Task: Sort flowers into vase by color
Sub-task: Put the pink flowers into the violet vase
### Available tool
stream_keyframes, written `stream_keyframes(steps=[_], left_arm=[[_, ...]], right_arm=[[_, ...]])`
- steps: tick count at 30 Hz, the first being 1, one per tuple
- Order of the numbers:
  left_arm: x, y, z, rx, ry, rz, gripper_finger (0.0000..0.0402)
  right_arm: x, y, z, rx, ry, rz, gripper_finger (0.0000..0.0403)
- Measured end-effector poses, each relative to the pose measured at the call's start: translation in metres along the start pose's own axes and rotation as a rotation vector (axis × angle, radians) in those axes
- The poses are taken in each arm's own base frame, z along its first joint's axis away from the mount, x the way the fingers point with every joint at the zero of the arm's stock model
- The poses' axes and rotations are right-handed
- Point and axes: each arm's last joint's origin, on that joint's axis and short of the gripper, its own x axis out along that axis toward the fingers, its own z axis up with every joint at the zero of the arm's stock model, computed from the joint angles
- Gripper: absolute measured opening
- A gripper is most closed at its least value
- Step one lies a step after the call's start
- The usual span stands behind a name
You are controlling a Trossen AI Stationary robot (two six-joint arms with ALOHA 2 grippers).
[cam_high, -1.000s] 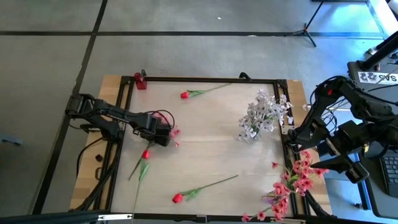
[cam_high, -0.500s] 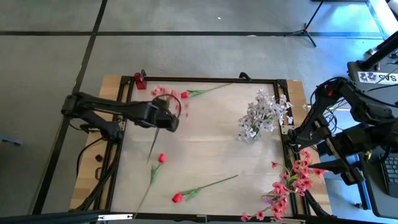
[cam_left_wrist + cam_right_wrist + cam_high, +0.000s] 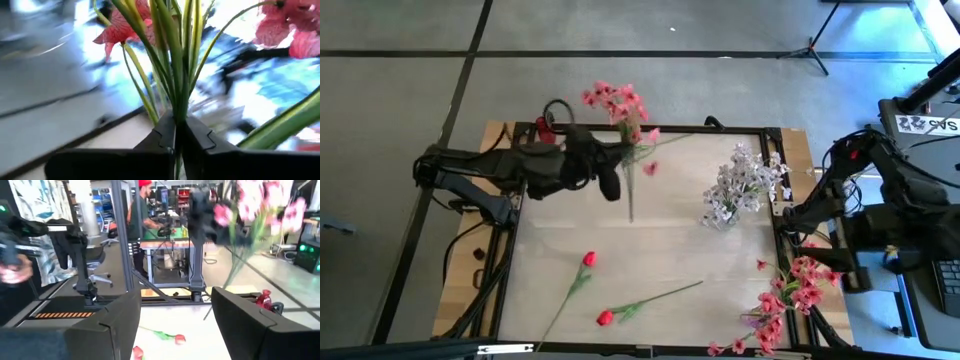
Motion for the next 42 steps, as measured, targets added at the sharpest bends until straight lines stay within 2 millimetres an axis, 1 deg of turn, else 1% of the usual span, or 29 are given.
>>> stream_keyframes(steps=[2, 5, 7, 11, 14, 16, 19, 23, 26, 29, 34, 42], left_arm=[[-0.002, -0.009, 0.009, -0.015, -0.065, -0.115, 0.0005], [-0.004, -0.021, 0.018, -0.027, -0.152, -0.266, 0.0005], [-0.002, -0.029, 0.017, -0.031, -0.179, -0.341, 0.0005], [0.005, -0.046, 0.008, -0.034, -0.211, -0.467, 0.0005], [0.012, -0.060, -0.001, -0.048, -0.245, -0.551, 0.0005], [0.017, -0.067, -0.008, -0.057, -0.262, -0.594, 0.0005], [0.019, -0.074, -0.014, -0.058, -0.284, -0.622, 0.0005], [0.014, -0.080, -0.017, -0.059, -0.284, -0.653, 0.0005], [0.011, -0.087, -0.024, -0.048, -0.261, -0.689, 0.0005], [0.011, -0.093, -0.032, -0.038, -0.241, -0.708, 0.0005], [0.012, -0.099, -0.043, -0.025, -0.215, -0.714, 0.0005], [0.011, -0.101, -0.047, -0.022, -0.194, -0.718, 0.0005]], right_arm=[[0.008, 0.001, -0.001, 0.010, 0.014, 0.009, 0.0241], [0.022, 0.003, -0.004, 0.008, 0.035, 0.013, 0.0241], [0.034, 0.004, -0.006, -0.008, 0.043, -0.018, 0.0241], [0.058, 0.004, -0.005, -0.028, 0.036, -0.053, 0.0241], [0.072, 0.003, -0.001, -0.019, 0.020, -0.007, 0.0245], [0.082, 0.003, -0.001, -0.028, 0.022, 0.029, 0.0258], [0.094, 0.002, -0.001, -0.042, 0.009, 0.025, 0.0293], [0.101, -0.004, 0.003, -0.063, -0.019, -0.010, 0.0347], [0.111, -0.007, 0.001, -0.068, -0.011, -0.043, 0.0369], [0.121, -0.008, -0.002, -0.075, 0.003, -0.030, 0.0371], [0.137, -0.005, -0.008, -0.082, 0.023, -0.005, 0.0356], [0.153, 0.005, -0.017, -0.093, 0.030, 0.001, 0.0339]])
